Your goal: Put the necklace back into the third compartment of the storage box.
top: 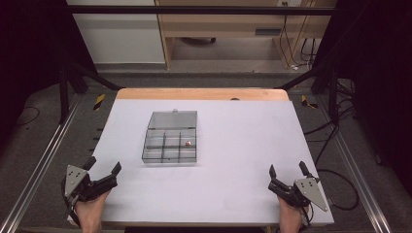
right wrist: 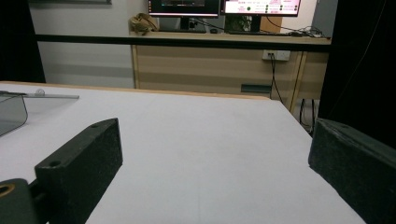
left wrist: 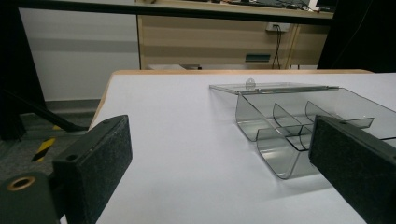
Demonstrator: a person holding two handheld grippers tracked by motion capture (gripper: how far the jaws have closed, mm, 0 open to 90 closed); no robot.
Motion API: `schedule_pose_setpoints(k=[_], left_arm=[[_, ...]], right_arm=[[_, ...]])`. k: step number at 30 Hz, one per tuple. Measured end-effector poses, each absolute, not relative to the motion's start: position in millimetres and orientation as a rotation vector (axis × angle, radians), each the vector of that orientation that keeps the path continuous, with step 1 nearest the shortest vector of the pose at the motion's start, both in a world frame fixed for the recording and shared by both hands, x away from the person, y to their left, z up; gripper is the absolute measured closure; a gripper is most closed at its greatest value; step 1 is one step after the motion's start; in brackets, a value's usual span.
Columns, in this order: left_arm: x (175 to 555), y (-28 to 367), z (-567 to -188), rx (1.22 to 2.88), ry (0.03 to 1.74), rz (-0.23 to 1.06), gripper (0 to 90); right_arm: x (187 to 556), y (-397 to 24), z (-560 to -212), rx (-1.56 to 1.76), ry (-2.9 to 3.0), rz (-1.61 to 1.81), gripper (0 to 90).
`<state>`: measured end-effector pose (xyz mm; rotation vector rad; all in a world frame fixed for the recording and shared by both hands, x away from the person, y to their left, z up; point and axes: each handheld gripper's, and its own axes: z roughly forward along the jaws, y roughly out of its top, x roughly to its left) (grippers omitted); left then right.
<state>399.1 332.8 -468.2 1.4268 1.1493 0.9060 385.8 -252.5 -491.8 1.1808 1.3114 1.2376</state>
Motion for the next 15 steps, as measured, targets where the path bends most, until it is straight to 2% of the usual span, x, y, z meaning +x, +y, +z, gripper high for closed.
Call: schedule_pose_setpoints(k=[15], left_arm=[[400.0, 330.9, -475.1, 1.431, 1.145, 0.897, 6.1]], right_arm=[[386.2, -252.4, -491.8, 1.180, 1.313, 1.234, 3.4]])
